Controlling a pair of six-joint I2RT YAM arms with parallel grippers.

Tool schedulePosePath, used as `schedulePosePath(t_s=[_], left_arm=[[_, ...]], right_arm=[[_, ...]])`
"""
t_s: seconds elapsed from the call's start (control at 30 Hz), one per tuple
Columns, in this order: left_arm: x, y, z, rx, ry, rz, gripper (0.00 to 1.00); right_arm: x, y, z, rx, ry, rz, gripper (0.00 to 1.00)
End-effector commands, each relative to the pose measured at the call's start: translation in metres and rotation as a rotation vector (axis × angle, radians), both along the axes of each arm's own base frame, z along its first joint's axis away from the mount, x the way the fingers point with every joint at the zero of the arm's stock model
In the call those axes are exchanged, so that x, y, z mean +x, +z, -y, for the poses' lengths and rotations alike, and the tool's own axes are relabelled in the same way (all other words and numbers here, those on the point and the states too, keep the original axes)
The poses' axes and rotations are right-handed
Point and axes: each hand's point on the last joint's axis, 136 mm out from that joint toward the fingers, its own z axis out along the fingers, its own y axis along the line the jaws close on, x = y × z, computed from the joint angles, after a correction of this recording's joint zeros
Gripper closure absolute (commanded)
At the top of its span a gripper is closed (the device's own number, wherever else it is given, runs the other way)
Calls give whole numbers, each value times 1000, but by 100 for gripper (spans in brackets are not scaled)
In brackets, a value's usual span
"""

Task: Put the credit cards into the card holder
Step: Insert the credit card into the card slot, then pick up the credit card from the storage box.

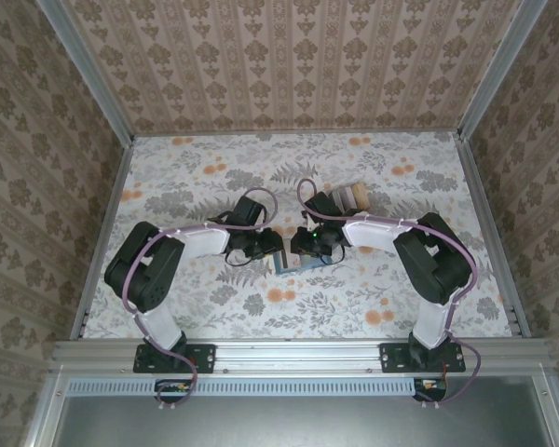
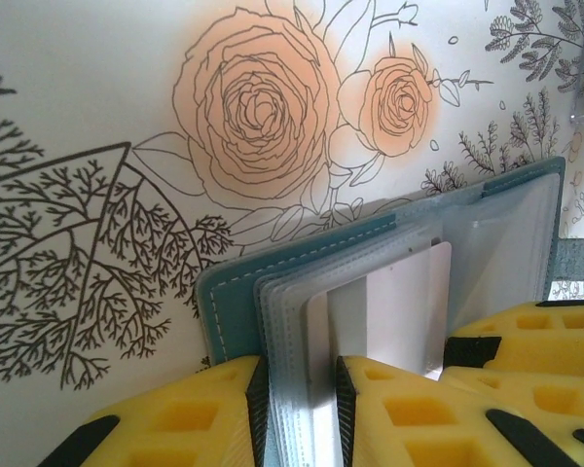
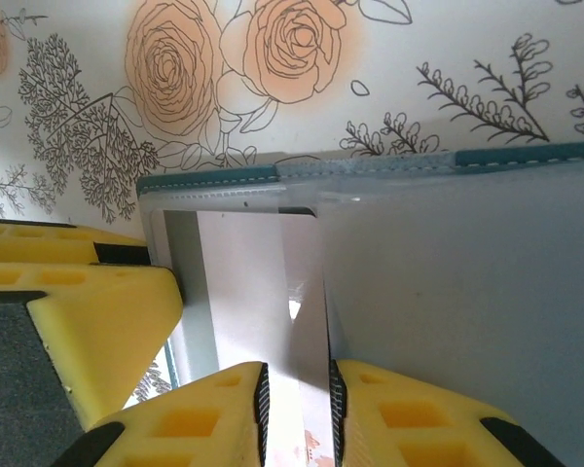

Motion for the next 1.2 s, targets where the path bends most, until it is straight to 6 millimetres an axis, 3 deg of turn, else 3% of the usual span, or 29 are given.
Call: schedulePosePath(t_s=[0.0, 0.17, 0.27, 0.43, 0.6, 0.7, 1.17], left_arm=[[-1, -2, 6, 2, -41, -4, 72], [-1, 3, 2, 17, -35, 13, 72], [0, 8, -7, 47, -20, 40, 71], [5, 25, -19, 82, 13, 113, 67], [11, 46, -25, 90, 30, 184, 63], [14, 60, -25, 78, 35, 227, 60], [24, 109, -20, -9, 47, 361, 45]], right_arm=[[3, 3, -17, 58, 23, 0, 74], [2, 14, -10, 32, 18, 24, 71], [1, 24, 10, -52, -9, 62, 65], [7, 60, 47, -197, -44, 195, 57], [16, 87, 80, -324, -91, 292, 56], [21, 101, 88, -351, -99, 346, 56], [53, 122, 135, -539, -118, 354, 58]])
